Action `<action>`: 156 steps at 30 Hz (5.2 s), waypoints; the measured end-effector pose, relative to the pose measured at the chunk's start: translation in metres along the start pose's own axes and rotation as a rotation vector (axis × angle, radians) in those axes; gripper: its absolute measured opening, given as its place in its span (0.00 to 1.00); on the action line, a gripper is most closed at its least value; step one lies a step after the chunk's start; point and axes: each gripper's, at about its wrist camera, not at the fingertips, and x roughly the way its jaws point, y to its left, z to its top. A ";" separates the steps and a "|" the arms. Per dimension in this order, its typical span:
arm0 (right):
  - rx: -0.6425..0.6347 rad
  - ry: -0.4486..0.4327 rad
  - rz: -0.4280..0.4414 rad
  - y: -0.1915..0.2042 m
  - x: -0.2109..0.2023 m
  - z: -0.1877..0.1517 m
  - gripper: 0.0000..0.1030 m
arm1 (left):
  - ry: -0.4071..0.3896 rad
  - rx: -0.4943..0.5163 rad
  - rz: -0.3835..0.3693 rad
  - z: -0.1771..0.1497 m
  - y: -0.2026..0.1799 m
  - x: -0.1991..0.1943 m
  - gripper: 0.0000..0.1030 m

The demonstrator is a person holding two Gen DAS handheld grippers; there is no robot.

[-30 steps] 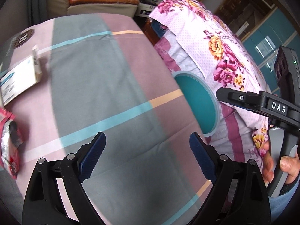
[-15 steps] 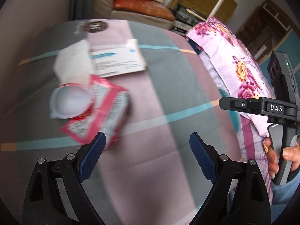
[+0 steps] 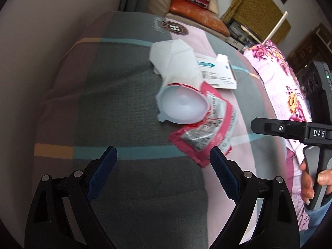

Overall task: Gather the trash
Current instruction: 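Move both open grippers toward the pink wrapper and white cup, then grasp the pink wrapper with right gripper while left gripper grasps the white cup rim, then carry the pink wrapper and white cup with both grippers over the teal bin, then open both grippers to drop the cup and wrapper into the bin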

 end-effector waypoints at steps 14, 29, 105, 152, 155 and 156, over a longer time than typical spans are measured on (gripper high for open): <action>-0.029 0.044 0.043 0.022 0.041 0.016 0.38 | -0.002 -0.002 0.027 0.015 0.018 0.009 0.88; -0.061 -0.053 -0.030 -0.002 -0.001 -0.002 0.28 | 0.010 0.116 0.021 0.042 -0.016 0.041 0.52; 0.585 -0.602 -0.114 -0.367 -0.235 -0.167 0.28 | 0.189 0.714 -0.122 -0.048 -0.461 0.136 0.05; 0.581 -0.497 -0.167 -0.367 -0.210 -0.139 0.36 | 0.186 0.624 -0.109 -0.036 -0.434 0.149 0.84; 0.582 -0.481 -0.170 -0.365 -0.205 -0.137 0.39 | 0.190 0.616 -0.110 -0.035 -0.431 0.149 0.84; 0.582 -0.477 -0.169 -0.364 -0.204 -0.137 0.40 | 0.192 0.613 -0.111 -0.034 -0.430 0.150 0.84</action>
